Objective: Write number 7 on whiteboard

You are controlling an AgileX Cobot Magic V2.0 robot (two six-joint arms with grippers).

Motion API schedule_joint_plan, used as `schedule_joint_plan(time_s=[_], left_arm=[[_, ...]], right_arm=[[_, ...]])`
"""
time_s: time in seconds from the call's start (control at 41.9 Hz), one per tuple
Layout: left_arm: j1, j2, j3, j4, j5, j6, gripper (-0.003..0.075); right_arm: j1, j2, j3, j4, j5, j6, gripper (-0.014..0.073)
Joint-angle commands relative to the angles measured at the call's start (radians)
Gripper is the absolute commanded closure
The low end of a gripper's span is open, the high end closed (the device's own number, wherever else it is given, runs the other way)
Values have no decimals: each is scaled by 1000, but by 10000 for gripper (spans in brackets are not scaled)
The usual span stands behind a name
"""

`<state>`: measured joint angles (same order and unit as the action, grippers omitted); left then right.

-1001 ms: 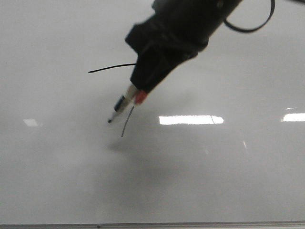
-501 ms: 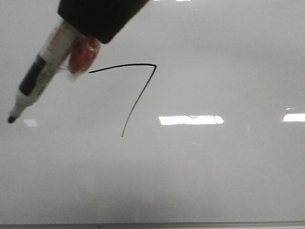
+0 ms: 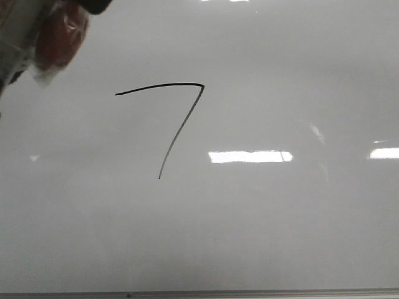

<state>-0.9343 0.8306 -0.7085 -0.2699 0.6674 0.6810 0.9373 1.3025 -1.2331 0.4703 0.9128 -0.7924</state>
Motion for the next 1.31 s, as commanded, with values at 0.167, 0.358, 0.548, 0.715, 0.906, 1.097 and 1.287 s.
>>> schedule_joint_plan(time_s=[0.167, 0.358, 0.548, 0.715, 0.906, 1.097, 1.287], left_arm=[[-3, 6, -26, -9, -64, -6, 491], [-3, 6, -26, -9, -64, -6, 590], [-3, 6, -26, -9, -64, -6, 674], [-3, 6, -26, -9, -64, -8, 715], [0, 12, -17, 3, -68, -35, 714], [119, 12, -17, 177, -66, -397, 714], [417, 12, -17, 372, -57, -636, 714]], right_arm=[[1, -32, -36, 24, -10, -10, 652], [1, -32, -36, 24, 3, -10, 629], [0, -32, -36, 24, -22, -9, 351], [-1, -54, -37, 23, -35, 18, 123], [-60, -146, -37, -7, -53, 104, 121], [-227, -319, 50, -59, -81, 226, 197], [-443, -576, 325, -60, -202, 358, 328]])
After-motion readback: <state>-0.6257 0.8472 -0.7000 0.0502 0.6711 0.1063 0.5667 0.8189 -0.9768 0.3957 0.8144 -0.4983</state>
